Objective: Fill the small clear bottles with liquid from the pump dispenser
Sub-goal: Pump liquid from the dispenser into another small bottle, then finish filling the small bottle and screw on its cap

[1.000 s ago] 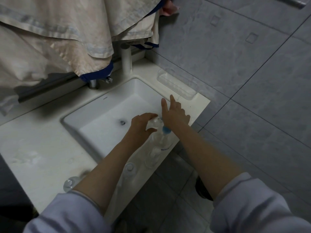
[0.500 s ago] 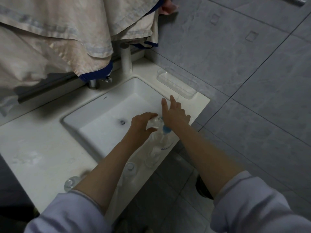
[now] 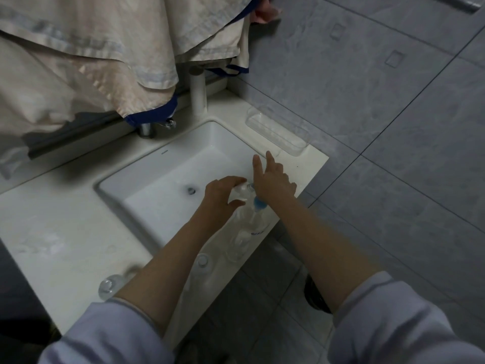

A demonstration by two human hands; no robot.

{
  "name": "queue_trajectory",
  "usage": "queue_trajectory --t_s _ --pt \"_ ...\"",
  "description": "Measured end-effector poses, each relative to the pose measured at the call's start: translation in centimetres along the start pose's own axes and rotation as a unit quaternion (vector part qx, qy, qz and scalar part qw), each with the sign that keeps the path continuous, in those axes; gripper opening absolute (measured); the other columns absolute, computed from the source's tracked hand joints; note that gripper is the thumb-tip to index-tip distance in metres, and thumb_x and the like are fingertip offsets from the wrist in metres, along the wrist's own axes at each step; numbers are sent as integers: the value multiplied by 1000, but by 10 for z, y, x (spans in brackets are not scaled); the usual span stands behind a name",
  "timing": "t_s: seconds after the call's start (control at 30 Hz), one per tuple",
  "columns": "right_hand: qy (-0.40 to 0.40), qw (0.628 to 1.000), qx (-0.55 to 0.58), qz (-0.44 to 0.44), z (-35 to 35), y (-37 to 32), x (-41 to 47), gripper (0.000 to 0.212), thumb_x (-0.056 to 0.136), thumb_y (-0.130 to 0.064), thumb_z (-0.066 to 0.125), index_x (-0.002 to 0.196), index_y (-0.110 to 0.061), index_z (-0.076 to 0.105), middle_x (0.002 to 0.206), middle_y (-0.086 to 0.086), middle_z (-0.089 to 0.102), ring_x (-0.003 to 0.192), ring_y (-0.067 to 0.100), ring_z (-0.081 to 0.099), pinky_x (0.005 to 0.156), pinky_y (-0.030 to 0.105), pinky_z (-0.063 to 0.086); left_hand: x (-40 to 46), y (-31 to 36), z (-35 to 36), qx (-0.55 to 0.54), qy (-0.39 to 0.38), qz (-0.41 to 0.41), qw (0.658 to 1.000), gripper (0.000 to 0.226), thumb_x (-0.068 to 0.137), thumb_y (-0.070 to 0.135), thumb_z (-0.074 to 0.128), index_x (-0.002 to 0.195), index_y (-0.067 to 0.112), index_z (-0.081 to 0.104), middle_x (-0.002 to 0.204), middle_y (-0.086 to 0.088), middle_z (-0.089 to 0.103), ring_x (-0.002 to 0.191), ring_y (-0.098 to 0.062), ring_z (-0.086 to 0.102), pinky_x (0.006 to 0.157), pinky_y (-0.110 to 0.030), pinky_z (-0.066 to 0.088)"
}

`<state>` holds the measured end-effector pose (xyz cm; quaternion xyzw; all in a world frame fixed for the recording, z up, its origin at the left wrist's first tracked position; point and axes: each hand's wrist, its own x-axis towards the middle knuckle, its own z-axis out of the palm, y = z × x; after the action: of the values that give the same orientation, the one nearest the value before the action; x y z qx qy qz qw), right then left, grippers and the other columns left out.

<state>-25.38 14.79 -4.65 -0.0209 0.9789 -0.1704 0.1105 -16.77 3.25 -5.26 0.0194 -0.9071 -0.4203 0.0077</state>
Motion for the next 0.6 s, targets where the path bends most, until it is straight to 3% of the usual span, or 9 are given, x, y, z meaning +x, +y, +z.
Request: queue_trajectory --t_s 0.07,0.2,0.33,0.43,0.53,0.6 --pt "6 1000 -10 1 4 -1 -1 67 93 -62 4 151 -30 0 155 6 23 134 32 33 109 56 18 1 2 -1 2 -7 -7 1000 57 87 37 50 129 -1 47 133 -18 51 123 -29 50 111 -32 30" --pt "13 1000 -9 5 9 -1 -4 67 93 -62 3 151 -30 0 155 5 23 134 31 33 110 56 17 3 -2 1 40 11 8 999 47 87 19 62 129 4 50 133 -14 53 123 -27 50 110 -35 31" --pt "4 1000 -4 -2 2 0 -1 67 92 -63 3 151 -31 0 156 5 21 136 32 32 109 55 17 -1 -3 1 -24 8 -1 1000 55 85 36 55 129 4 49 132 -14 52 123 -26 48 107 -28 31" --pt "14 1000 12 -2 -1 -2 2 69 91 -65 2 151 -31 2 155 6 23 135 32 33 109 55 18 -3 -6 1 -60 39 2 997 47 83 20 66 127 16 51 130 -9 54 122 -22 47 105 -30 34" --pt "13 1000 -5 -2 3 -1 -1 65 94 -61 5 151 -31 1 155 6 24 134 32 34 108 56 18 5 -8 5 1 14 3 1000 49 86 31 59 130 11 50 133 -10 52 124 -22 48 107 -25 28" --pt "5 999 -32 -14 7 1 -3 60 96 -56 10 151 -33 1 157 6 19 135 33 31 109 58 17 8 -10 6 37 8 2 999 47 88 25 60 129 7 49 134 -11 52 124 -24 49 110 -28 28"
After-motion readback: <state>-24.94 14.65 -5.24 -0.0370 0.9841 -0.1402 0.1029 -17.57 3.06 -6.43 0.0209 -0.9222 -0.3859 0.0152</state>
